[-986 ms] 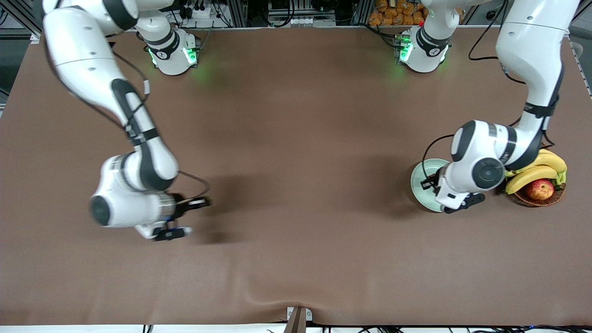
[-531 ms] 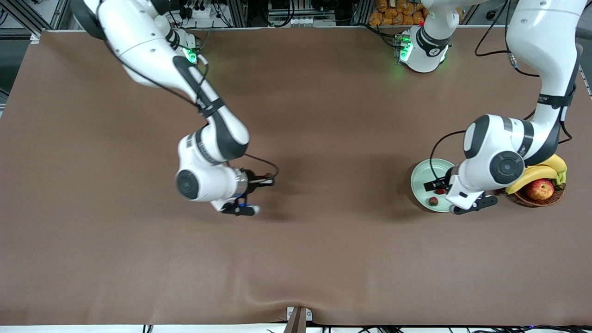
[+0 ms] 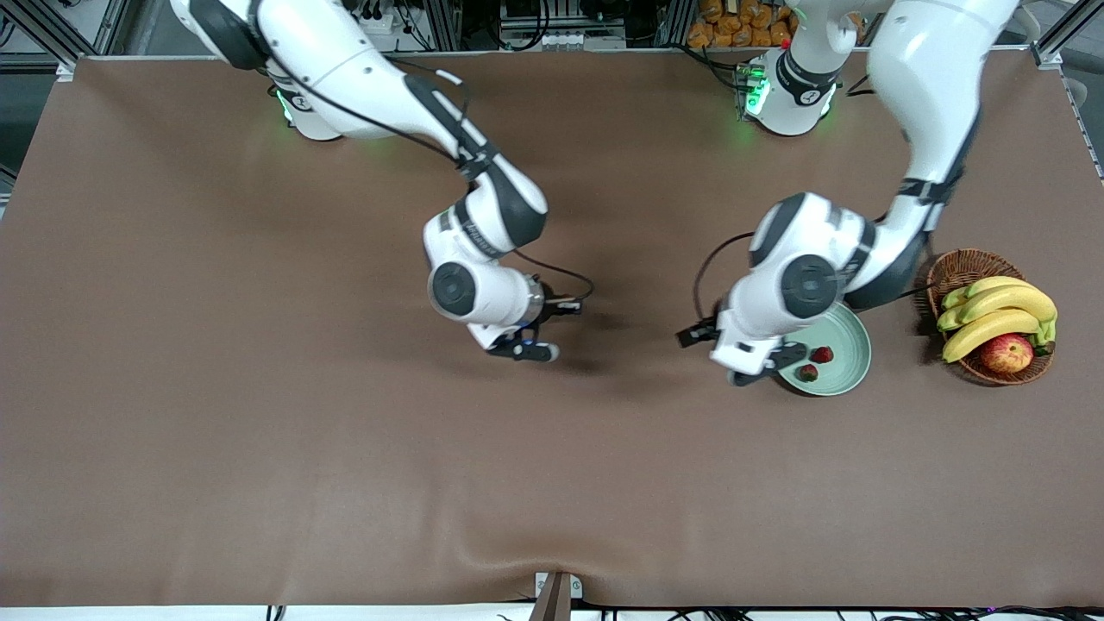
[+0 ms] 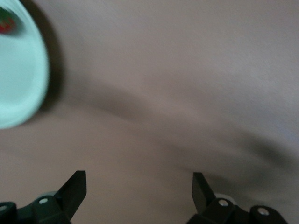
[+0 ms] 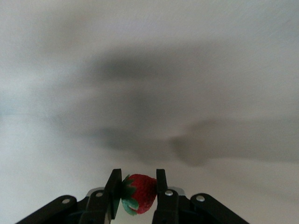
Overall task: Collect all strawberries into plate
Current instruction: 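Carry the third strawberry mid-table and release it with the right gripper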
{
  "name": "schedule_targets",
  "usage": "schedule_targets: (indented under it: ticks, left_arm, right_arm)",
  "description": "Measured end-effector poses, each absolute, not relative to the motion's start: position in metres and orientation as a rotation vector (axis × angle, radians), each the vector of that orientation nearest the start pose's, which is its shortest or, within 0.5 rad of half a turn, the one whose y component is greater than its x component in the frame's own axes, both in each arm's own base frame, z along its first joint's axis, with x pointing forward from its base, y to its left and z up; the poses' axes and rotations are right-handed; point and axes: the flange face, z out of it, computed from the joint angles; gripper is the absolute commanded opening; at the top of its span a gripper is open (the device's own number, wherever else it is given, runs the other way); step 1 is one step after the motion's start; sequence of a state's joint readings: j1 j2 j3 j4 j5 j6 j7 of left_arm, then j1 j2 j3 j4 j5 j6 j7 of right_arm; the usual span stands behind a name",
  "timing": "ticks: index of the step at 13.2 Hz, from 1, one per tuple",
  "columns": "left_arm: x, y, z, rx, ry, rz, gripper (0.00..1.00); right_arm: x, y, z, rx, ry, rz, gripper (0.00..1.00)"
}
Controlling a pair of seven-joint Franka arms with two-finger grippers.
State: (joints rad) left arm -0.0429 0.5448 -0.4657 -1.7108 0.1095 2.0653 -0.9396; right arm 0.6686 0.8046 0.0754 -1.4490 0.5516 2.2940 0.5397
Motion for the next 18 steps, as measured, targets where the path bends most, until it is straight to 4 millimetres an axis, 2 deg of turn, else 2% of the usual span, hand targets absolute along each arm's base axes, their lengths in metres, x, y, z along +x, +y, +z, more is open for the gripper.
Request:
schedule_targets:
  ticks: [1,2,3,6,8,10,12,13,15,18]
  left_arm:
    - [0.585,-0.297,0.285,-3.081,-0.649,0.322,1.0]
    - [0.584,-0.304,0.279,-3.082,-0.639,0.335,1.0]
    - [0.582,-0.31,0.274,-3.083,-0.627,0.346,1.0]
    - [0.578,-0.323,0.27,-3.096,-0.6,0.342,1.0]
    - [0.577,-0.324,0.27,-3.097,-0.601,0.341,1.0]
    - [0.574,-0.331,0.268,-3.09,-0.626,0.342,1.0]
    - [0.565,-0.351,0.262,-3.09,-0.679,0.331,1.0]
    - [0.559,-0.364,0.256,-3.093,-0.705,0.325,1.0]
    - [0.547,-0.386,0.241,-3.094,-0.723,0.335,1.0]
    - [0.547,-0.389,0.222,-3.101,-0.763,0.341,1.0]
  right_arm:
    - [0.528,0.503,0.206,-2.713,0.257,0.338,0.68]
    - [0.524,0.506,0.197,-2.719,0.263,0.339,0.9]
    - [0.525,0.505,0.193,-2.723,0.27,0.339,1.0]
    - [0.547,0.483,0.198,-2.721,0.32,0.312,1.0]
    - [0.571,0.454,0.218,-2.711,0.365,0.34,1.0]
    - [0.602,0.409,0.261,-2.69,0.409,0.375,1.0]
    - [0.626,0.354,0.318,-2.722,0.402,0.375,1.0]
    - [0.631,0.327,0.346,-2.776,0.383,0.36,1.0]
    - [0.632,0.286,0.395,-2.885,0.352,0.324,1.0]
    - [0.627,0.241,0.45,-2.96,0.347,0.296,1.0]
